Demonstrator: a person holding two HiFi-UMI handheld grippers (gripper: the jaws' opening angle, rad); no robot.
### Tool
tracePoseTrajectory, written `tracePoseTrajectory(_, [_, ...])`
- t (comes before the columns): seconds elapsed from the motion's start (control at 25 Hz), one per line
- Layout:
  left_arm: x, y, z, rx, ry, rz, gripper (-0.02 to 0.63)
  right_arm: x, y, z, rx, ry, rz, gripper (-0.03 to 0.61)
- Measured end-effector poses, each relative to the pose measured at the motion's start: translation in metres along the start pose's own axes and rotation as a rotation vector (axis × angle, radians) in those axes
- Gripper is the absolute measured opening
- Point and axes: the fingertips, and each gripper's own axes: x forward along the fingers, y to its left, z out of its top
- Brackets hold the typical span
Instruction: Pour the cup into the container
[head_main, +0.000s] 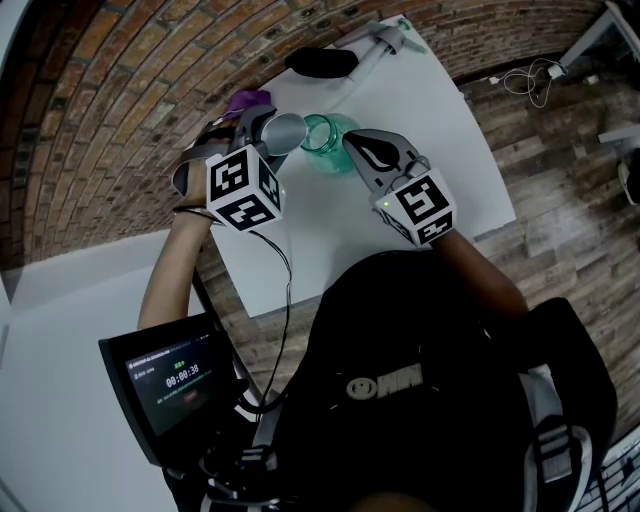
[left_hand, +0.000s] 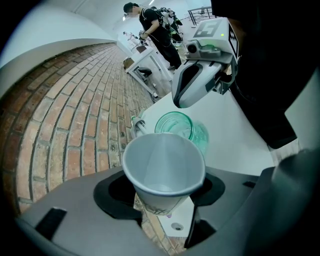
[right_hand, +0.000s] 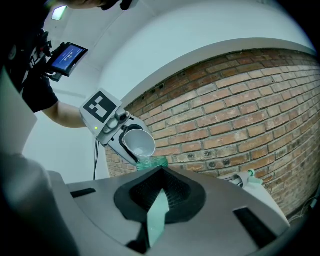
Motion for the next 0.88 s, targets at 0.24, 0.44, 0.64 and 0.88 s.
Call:
tracePoseTrajectory(0.24, [0.0001, 0.0, 0.0001, 0.001, 0.001, 0.001, 0.287, 0.0002, 0.0001, 0.0005, 0.002, 0.0, 0.001, -0.005])
tracePoseTrajectory(0.44, [0.0002, 0.0004, -0.0001, 0.005, 0.004, 0.001, 0.287, 0.0007, 0.0011, 0.0006, 0.002, -0.001, 0.003, -0.005])
tracePoseTrajectory(0.64, [0.0005, -0.0004, -0.0005, 0.006, 0.007, 0.0, 0.287, 0.0006, 0.0015, -0.0003, 0.003, -0.002, 0.002, -0.005])
tracePoseTrajectory(0.88, [0.0002, -0.0001, -0.0008, 0.005, 0.008, -0.002, 0.287, 0.0013, 0.0024, 0.0013, 0.004, -0.006, 0.003, -0.005])
